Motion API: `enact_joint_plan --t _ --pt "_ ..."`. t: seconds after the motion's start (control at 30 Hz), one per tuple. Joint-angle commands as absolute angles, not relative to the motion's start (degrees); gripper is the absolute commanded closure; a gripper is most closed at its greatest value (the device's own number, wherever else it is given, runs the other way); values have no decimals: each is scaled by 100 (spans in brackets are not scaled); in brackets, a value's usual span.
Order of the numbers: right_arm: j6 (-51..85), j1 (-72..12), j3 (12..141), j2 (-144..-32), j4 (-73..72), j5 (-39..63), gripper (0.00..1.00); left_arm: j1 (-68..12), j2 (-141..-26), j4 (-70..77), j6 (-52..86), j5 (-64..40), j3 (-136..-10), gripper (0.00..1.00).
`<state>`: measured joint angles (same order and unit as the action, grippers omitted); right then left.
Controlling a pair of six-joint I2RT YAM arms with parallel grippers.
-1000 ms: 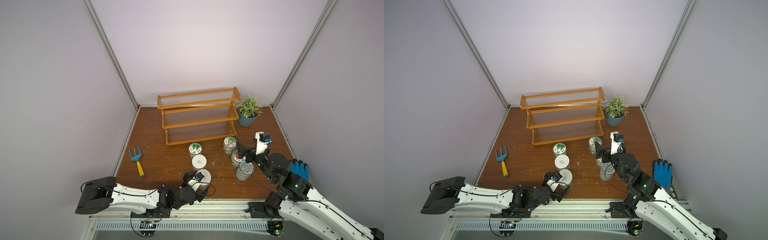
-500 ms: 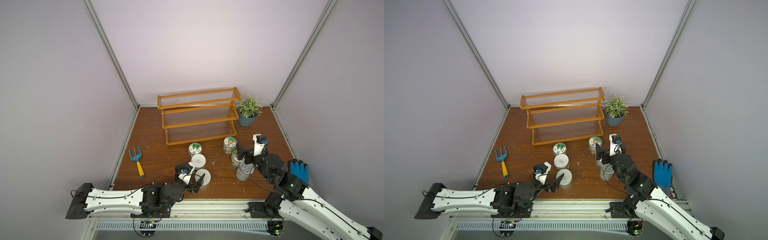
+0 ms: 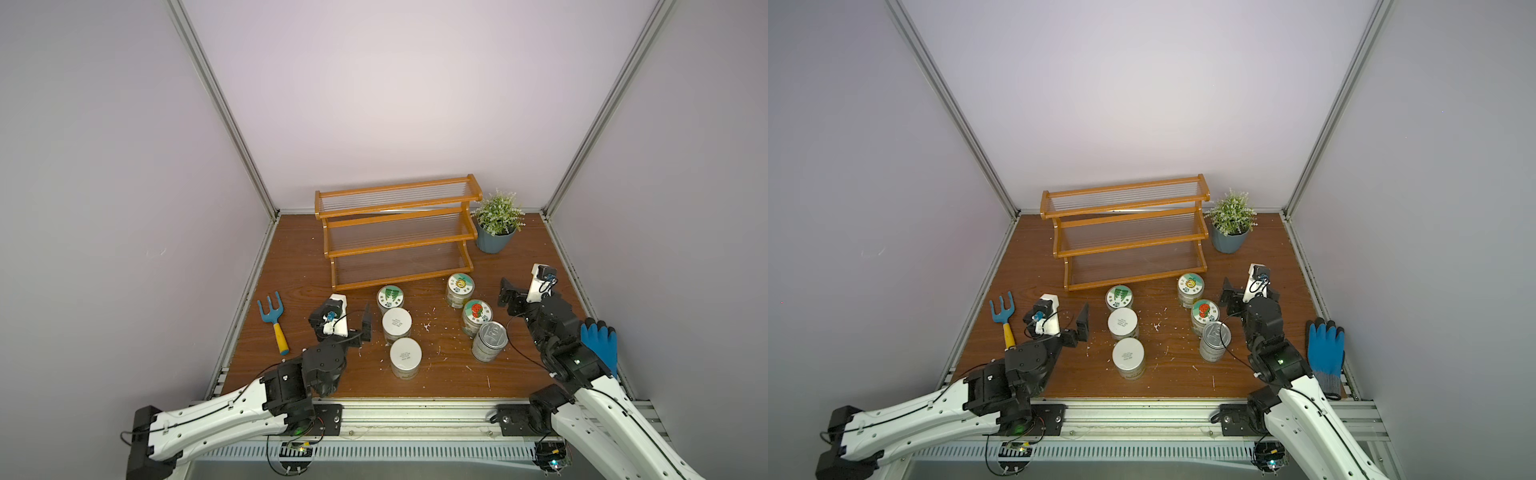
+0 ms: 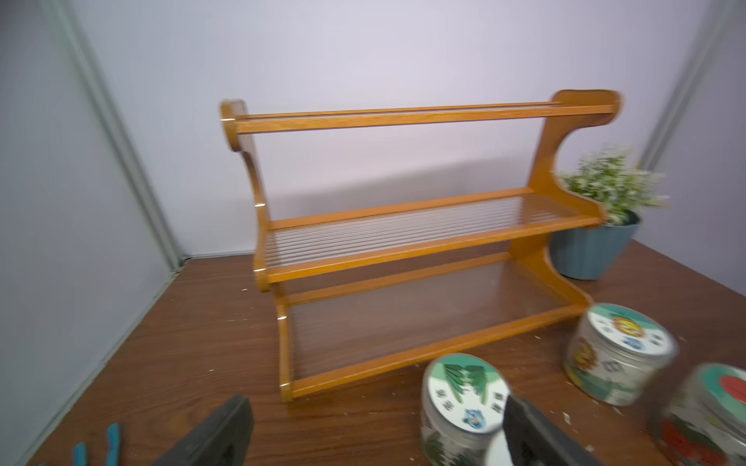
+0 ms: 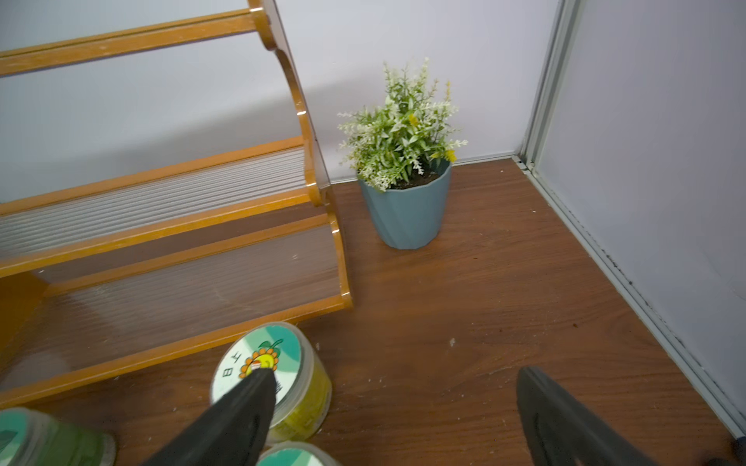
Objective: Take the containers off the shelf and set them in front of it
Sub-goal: Reset both arms
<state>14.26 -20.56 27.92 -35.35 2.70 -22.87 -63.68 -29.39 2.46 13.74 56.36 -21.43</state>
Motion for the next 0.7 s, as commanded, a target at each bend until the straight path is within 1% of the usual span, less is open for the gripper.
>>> enact_joint_plan --t 0.0,0.1,0.17,0.27,0.33,0.43,0.5,0.6,0.67 --pt "1288 -1679 2791 -3782 -405 -1919 1 -5486 -3225 579 1311 5356 -2109 0" --pt "1165 -1389 2676 -4094 -731 -1913 1 -4476 -3771 989 1345 4663 -2125 0" --pt "989 -1313 2512 -4258 -1062 -2038 1 -4062 -4043 1319 1197 4499 -2088 0" --pt "803 -1158 2220 -4557 -1675 -2225 1 -3842 -4295 2212 519 4524 -1878 0" --pt "710 -1143 1896 -4763 -2343 -2561 1 -3632 -4479 2575 222 4363 -1798 0" --pt "147 -1138 1213 -5193 -4047 -2592 1 -3209 -4719 3159 26 4021 -1504 0" --pt "-31 -1104 1037 -5762 -4889 -2650 1 -2972 -4810 3887 -129 3714 -1098 0" --pt "-109 -1068 1177 -6661 -5145 -2563 1 -2421 -4970 4543 31 3107 -728 0" --pt "-136 -1055 1066 -7097 -5733 -2440 1 -2085 -5217 4757 -81 2794 -743 0"
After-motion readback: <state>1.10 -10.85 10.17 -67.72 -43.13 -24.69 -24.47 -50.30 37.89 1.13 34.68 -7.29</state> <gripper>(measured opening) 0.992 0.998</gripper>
